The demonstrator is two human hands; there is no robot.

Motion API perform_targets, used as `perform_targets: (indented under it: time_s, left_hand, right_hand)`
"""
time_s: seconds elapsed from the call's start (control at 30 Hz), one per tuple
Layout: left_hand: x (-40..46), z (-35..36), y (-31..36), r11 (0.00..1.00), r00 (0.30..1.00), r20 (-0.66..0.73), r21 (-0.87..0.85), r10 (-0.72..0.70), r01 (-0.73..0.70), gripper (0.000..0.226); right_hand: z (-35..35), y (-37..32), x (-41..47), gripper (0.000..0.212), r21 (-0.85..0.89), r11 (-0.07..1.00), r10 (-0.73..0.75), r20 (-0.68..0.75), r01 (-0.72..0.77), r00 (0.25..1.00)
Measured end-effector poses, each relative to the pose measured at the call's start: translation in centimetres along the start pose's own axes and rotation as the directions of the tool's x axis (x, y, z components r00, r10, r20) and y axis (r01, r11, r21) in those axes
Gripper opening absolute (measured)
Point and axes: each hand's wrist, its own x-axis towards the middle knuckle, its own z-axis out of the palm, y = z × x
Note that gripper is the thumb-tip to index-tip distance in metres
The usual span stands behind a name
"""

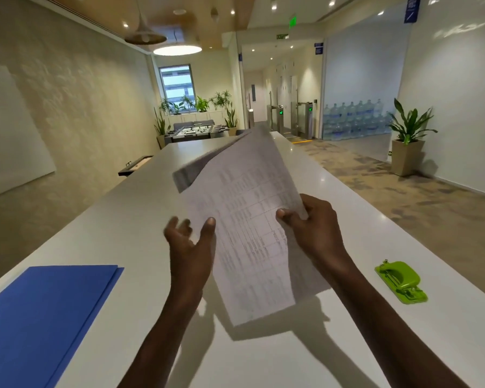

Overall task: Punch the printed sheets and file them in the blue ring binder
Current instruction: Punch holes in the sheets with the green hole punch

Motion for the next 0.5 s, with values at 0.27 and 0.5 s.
perform_targets:
  time_s: [0.27,0.5]
  left_hand:
    - [0.2,0.0,-0.7,0.972,0.980,0.113,0.153,0.161,-0.178,0.020]
    - [-0.4,-0.9,-5.9,0.942,0.990,0.127,0.322,0.059,-0.097,0.027]
  right_hand:
    - [0.5,1.4,-2.3,0.020,0.426,0.894,0.167,-0.035,-0.137,0.985]
    - [2.5,5.6,-6.5,0.015,0.434,0.853,0.289,0.074,-0.292,0.955]
